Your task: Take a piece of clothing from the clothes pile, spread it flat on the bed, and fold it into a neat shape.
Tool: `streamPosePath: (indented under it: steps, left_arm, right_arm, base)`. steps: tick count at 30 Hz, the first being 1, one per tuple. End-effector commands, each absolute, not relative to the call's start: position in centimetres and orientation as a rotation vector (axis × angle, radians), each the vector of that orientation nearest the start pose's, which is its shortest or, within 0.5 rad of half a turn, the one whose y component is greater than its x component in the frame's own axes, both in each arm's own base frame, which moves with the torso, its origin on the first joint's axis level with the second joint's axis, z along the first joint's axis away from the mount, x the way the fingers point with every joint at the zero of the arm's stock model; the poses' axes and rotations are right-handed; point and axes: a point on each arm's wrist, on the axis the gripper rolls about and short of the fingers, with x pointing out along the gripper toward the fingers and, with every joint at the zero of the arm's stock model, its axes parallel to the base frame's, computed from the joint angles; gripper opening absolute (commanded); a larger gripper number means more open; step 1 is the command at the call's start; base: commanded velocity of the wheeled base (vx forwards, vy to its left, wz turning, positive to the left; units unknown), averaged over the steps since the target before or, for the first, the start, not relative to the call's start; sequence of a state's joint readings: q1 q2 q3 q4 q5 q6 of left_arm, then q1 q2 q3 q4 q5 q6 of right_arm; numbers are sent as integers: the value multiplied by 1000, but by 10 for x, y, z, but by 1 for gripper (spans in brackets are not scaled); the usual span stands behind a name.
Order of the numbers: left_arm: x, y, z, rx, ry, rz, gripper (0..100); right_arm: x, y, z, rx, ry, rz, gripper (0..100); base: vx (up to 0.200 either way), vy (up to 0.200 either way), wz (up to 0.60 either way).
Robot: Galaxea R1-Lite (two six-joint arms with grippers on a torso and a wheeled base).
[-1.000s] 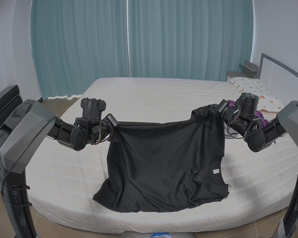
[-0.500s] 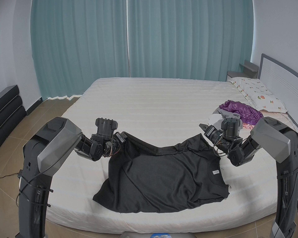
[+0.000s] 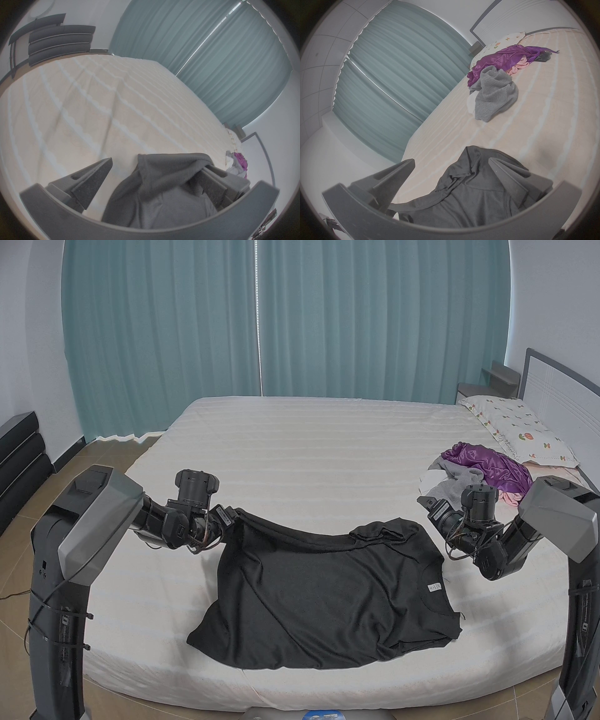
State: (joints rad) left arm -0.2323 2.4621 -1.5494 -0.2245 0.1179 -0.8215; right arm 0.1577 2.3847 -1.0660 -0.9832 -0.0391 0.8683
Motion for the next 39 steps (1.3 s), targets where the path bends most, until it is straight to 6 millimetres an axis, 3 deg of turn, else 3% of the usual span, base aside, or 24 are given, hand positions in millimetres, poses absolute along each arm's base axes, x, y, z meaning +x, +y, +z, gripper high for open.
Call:
streamPosePath:
  steps: [1,5,10,16,31,39]
  left_arm:
    - [459,-91,51,-614,760,160,100]
    - [447,-89,48,-615,900,113,100]
    - [433,-79,66,-684,934,15,100]
    - [414,-72,78,-708,936,42,100]
    - [327,-67,69,-853,959,116,100]
    - [295,-64,56,-909,965,141,100]
  right_arm:
    - [410,68,39,828,365,-20,100]
    - [403,67,36,824,388,-30,100]
    - [390,65,29,820,442,-34,100]
    - [363,61,28,834,487,35,100]
    - [292,53,20,829,525,37,100]
    - [266,48,13,828,546,28,100]
  base:
    - [0,0,0]
    - [0,0,0]
    - [0,0,0]
    - [0,0,0]
    - [0,0,0]
    - [0,0,0]
